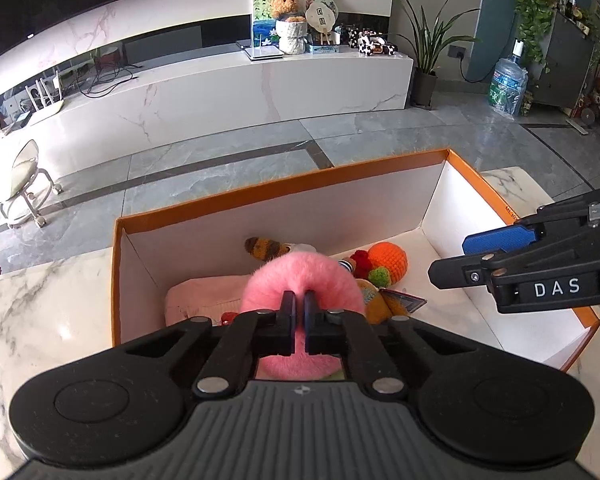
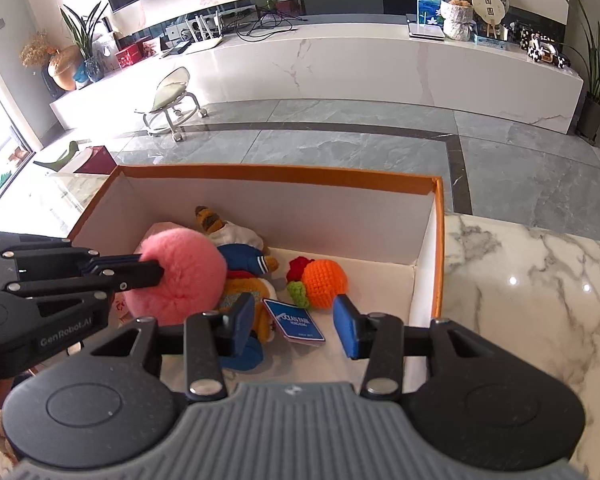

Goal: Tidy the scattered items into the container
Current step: 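Lower both balls into the box and open both tools, then withdraw both tools up from the box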

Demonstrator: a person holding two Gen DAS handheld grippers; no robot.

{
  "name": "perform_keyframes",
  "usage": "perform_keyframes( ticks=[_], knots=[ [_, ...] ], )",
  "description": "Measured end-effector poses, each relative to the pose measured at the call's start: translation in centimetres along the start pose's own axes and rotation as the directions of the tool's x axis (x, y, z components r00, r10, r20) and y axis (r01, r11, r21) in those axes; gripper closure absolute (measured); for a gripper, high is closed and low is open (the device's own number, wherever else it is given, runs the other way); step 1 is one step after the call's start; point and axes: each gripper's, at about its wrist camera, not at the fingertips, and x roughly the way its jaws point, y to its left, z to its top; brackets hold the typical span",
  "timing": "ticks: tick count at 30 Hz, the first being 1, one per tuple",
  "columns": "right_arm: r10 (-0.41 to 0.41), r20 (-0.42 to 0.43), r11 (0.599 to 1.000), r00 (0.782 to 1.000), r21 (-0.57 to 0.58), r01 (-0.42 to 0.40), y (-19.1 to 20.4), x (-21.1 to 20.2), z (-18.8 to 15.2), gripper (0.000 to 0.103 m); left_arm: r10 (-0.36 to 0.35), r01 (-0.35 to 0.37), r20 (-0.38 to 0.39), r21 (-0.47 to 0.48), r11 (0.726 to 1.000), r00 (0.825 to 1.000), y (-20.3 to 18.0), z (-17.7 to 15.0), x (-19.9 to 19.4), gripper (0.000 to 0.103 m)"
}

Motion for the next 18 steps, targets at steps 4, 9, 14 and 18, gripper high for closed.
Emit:
perform_keyframes(
  ticks=[4,9,14,18],
  knots=[
    [-0.004,-0.003,1.000,1.000,0.014,0.004,-0.2,-0.2,-0.5,0.056,-0.003,0.003,-0.016,0.014,1.000,1.000,-0.5,0.0,-0.7,0.100],
    [-0.004,0.002,1.000,1.000,0.023,0.004,-0.3,-0.7,-1.0,0.055,-0.003,0.005,-0.042,0.040,0.999,0.999,-0.7,-0.6,-1.5,0.100],
    [0.000,0.011,0.999,1.000,0.035,-0.001,-0.6,-1.3,-1.4,0.055,-0.045,0.045,-0.014,0.032,0.998,0.999,-1.3,-0.8,-2.8,0.102],
    [-0.017,0.026,0.999,1.000,0.047,0.015,-1.4,-2.1,-1.8,0.055,-0.099,0.096,0.042,0.070,0.993,0.994,-2.8,0.4,-4.1,0.103]
  ],
)
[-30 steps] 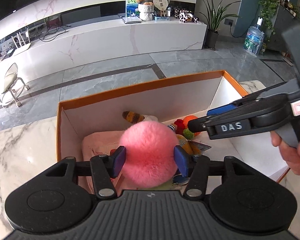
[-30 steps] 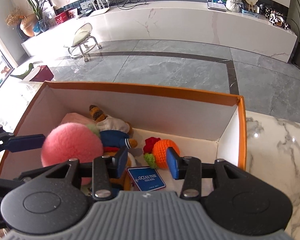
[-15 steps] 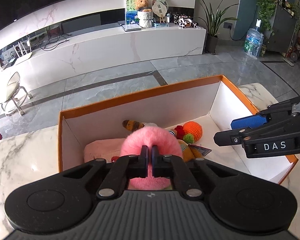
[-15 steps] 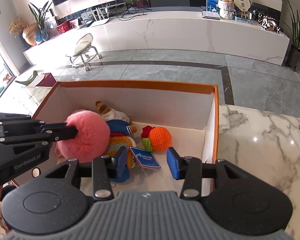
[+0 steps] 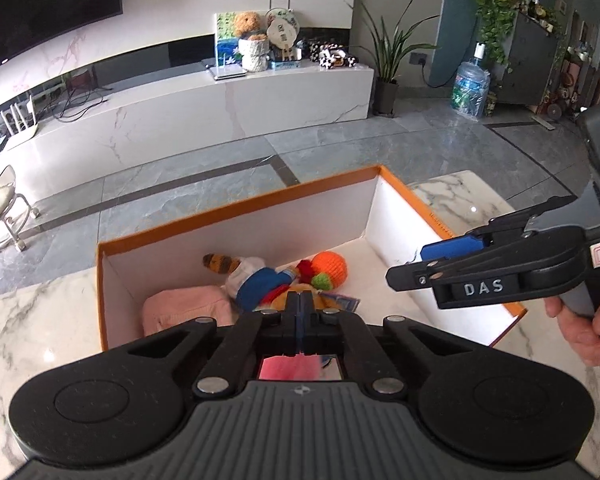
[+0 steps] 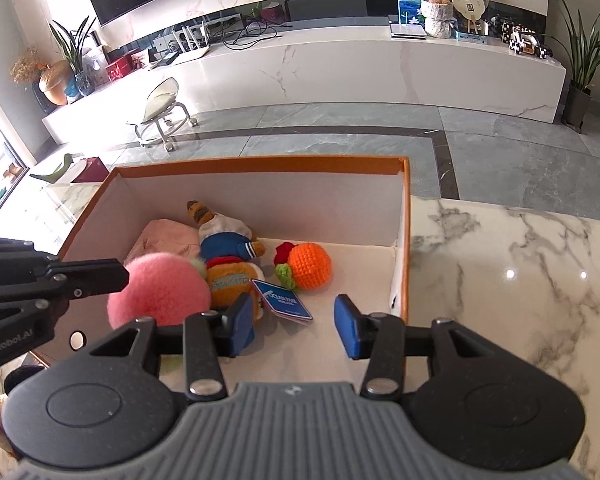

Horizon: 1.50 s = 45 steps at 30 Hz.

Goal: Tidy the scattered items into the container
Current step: 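Withdraw both tools up from the box, then move both tools toward the white plush and crocheted bunny on the table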

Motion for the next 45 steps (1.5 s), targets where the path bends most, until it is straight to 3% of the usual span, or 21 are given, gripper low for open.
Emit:
perform_keyframes(
  ticks=[4,8,12,21,23,25,27,31,45],
  knots=[
    [-0.018,0.018,1.000,1.000,-0.007,0.018,-0.7,-1.0,-0.2,0.055,-0.021,0.020,0.023,0.036,0.999,1.000,-1.4,1.4,0.5,0.103],
    [0.023,-0.002,1.000,1.000,-0.008,-0.023,-0.9,-1.4,-0.7,0.052,-0.023,0.023,0.012,0.048,0.999,1.000,-1.8,1.6,0.8,0.103],
    [0.029,0.006,1.000,1.000,-0.011,-0.029,-0.4,-1.9,-1.4,0.050,0.011,-0.011,0.000,0.051,0.999,1.000,-1.9,0.7,0.2,0.100],
    [0.008,0.083,0.996,0.997,-0.087,0.000,2.8,-6.3,-2.7,0.046,0.088,-0.088,0.017,0.004,0.996,0.996,-2.0,-1.1,-4.3,0.072],
    [0.000,0.108,0.994,0.994,-0.105,0.012,3.6,-7.6,-3.0,0.043,0.100,-0.100,0.026,0.003,0.995,0.995,-2.2,-1.4,-5.5,0.061],
    [-0.006,0.131,0.993,0.991,-0.118,0.021,4.4,-9.0,-3.3,0.042,0.106,-0.106,0.040,-0.002,0.994,0.994,-2.5,-1.8,-6.9,0.044],
    [-0.010,0.149,0.992,0.989,-0.125,0.029,5.2,-10.3,-3.7,0.037,0.113,-0.113,0.052,-0.005,0.994,0.992,-3.0,-2.3,-8.2,0.043],
    [-0.018,0.178,0.990,0.984,-0.134,0.043,6.6,-12.6,-4.8,0.035,0.132,-0.131,0.064,-0.026,0.991,0.989,-3.8,-3.5,-10.5,0.032],
    [-0.046,0.259,0.988,0.965,-0.130,0.082,11.0,-18.7,-10.2,0.031,0.170,-0.158,0.092,-0.127,0.979,0.981,-5.1,-8.4,-16.8,0.028]
  ],
)
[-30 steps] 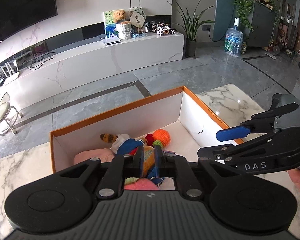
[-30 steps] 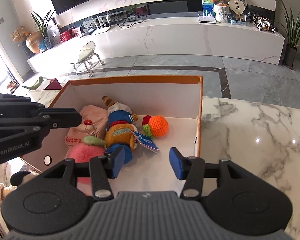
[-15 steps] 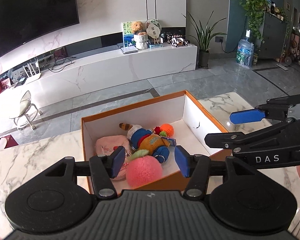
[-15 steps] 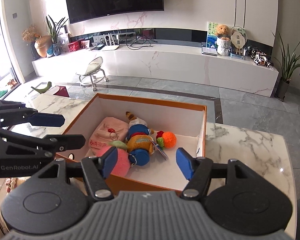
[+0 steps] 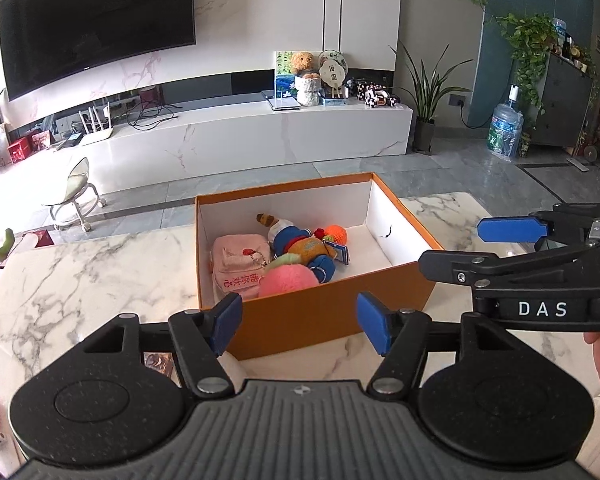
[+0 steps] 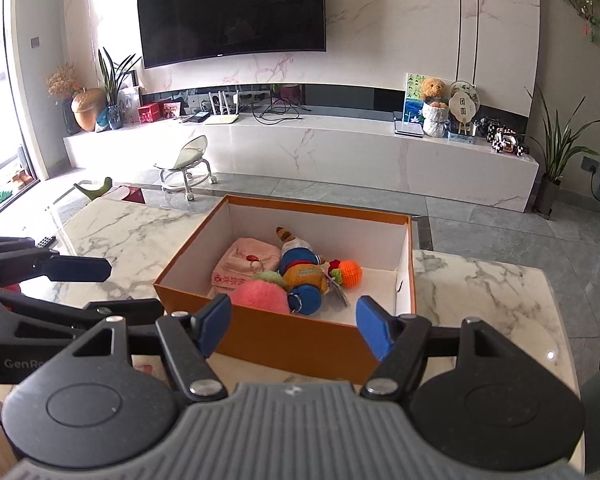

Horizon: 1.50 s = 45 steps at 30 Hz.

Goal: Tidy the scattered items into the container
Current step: 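Move both tools toward the white plush and crocheted bunny on the table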

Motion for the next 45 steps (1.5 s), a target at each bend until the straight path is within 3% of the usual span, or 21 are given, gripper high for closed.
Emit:
perform_keyframes(
  ticks=[21,37,45],
  knots=[
    [-0.077,0.097,0.997,0.992,0.019,0.076,6.5,-6.8,-5.8,0.029,0.085,-0.080,0.033,-0.126,0.989,0.996,1.8,-7.0,-5.7,0.028],
    [-0.068,0.072,0.996,0.995,0.066,0.064,10.9,-5.6,-10.5,0.029,0.159,-0.145,0.046,-0.215,0.966,0.986,4.2,-12.2,-7.3,0.028],
    [-0.055,0.045,0.998,0.997,0.037,0.054,12.5,-5.0,-11.8,0.023,0.171,-0.168,-0.006,-0.248,0.954,0.985,5.2,-13.4,-6.9,0.028]
  ],
)
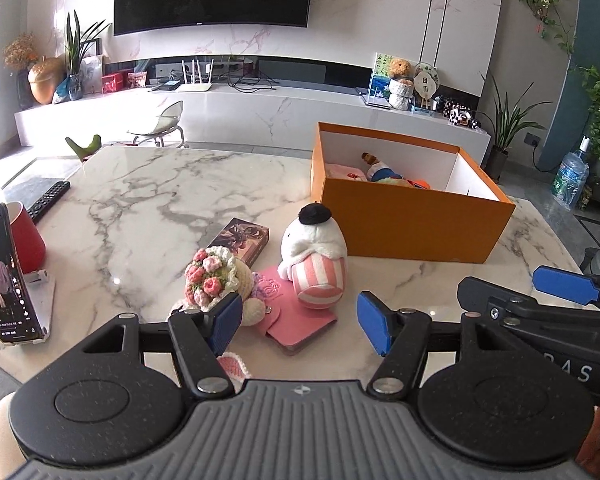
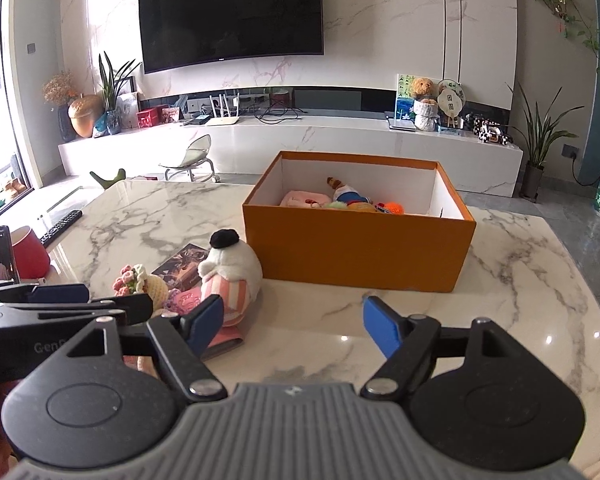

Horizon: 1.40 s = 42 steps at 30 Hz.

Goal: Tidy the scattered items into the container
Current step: 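Move both tools toward the white plush and crocheted bunny on the table, then grasp the white striped plush with the right tool while the left tool grasps the crocheted bunny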

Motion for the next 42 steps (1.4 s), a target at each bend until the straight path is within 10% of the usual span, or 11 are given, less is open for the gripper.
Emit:
perform_keyframes(
  ticks=[42],
  knots=[
    [0.189,-0.175,0.979,0.966,-0.041,-0.199,2.4,14.0,1.9,0.025,0.106,-0.138,-0.177,-0.178,0.974,0.979,7.2,1.8,11.8,0.028]
  ],
)
